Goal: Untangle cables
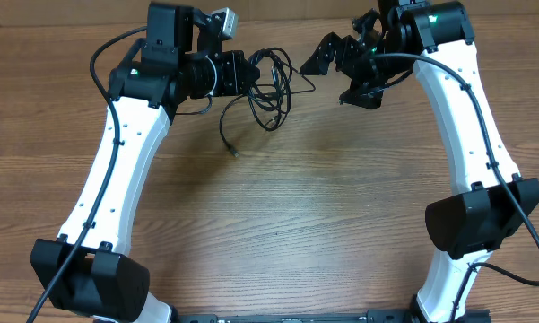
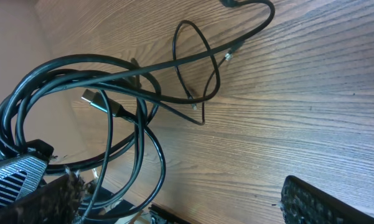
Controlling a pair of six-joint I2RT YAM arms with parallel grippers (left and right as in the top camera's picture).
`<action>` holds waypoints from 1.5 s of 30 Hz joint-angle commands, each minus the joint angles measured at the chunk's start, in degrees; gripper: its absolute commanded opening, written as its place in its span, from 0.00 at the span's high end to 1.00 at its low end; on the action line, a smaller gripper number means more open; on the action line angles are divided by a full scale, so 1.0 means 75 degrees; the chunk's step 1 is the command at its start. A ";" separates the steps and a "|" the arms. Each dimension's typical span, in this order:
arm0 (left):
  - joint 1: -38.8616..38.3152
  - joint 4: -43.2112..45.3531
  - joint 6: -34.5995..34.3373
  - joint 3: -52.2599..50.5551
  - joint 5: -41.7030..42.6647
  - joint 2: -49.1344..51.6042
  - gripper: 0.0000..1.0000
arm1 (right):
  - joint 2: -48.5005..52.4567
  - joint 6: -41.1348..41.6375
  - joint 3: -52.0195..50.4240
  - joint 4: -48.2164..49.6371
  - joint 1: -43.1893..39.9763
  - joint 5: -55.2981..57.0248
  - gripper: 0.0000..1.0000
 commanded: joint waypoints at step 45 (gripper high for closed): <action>0.0000 -0.0286 0.0181 0.0058 0.0195 0.0064 0.96 | -0.0131 -0.0052 0.0102 -0.0020 0.0006 -0.0079 0.00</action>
